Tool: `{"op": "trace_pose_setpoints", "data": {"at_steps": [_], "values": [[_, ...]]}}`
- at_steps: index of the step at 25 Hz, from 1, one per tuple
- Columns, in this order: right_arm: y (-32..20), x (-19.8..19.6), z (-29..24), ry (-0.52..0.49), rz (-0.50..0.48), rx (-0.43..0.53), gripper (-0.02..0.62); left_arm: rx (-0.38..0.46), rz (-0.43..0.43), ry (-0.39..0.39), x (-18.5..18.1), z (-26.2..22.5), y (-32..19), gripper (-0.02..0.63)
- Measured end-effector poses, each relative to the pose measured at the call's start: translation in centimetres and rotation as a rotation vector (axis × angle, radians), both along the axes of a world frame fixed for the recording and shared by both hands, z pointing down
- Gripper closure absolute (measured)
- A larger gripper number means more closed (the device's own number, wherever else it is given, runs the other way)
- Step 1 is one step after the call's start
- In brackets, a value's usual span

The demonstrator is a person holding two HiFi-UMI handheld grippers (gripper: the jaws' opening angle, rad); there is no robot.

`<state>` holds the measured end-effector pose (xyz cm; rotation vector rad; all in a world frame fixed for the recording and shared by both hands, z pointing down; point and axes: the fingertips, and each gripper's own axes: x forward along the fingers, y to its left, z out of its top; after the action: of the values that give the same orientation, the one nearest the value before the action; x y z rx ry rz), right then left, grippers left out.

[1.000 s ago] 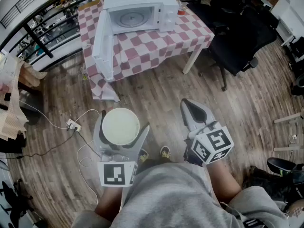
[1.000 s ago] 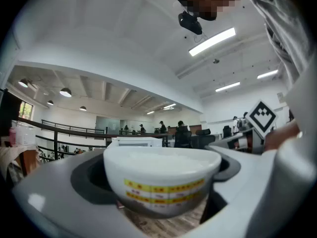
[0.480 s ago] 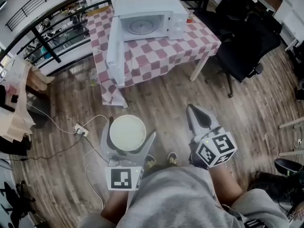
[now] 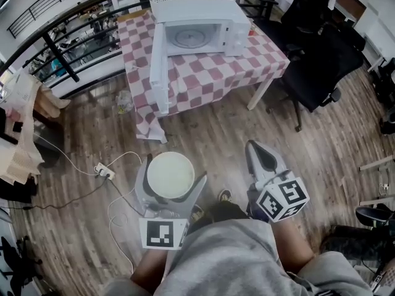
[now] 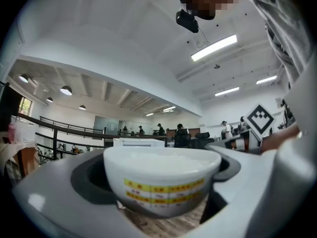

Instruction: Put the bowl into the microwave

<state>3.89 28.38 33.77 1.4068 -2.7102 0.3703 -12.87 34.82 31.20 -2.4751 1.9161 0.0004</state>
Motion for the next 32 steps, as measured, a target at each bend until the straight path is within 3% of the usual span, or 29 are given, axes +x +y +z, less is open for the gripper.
{"op": "trace_pose_setpoints", "data": {"at_steps": [7, 15, 32], "values": [[-0.5, 0.0, 0.1, 0.003, 0.019, 0.021, 0.603, 0.0, 0.028, 0.019, 0.6, 0.3, -0.5, 0.066], [-4.3, -0.2, 0.7, -0.017, 0.01, 0.039, 0.603, 0.014, 0.024, 0.037, 1.6, 0.8, -3.4, 0.066], [-20.0, 1.2, 0.9, -0.037, -0.03, 0.054, 0.603, 0.017, 0.044, 0.0, 4.9, 0.7, -19.7, 0.066]]}}
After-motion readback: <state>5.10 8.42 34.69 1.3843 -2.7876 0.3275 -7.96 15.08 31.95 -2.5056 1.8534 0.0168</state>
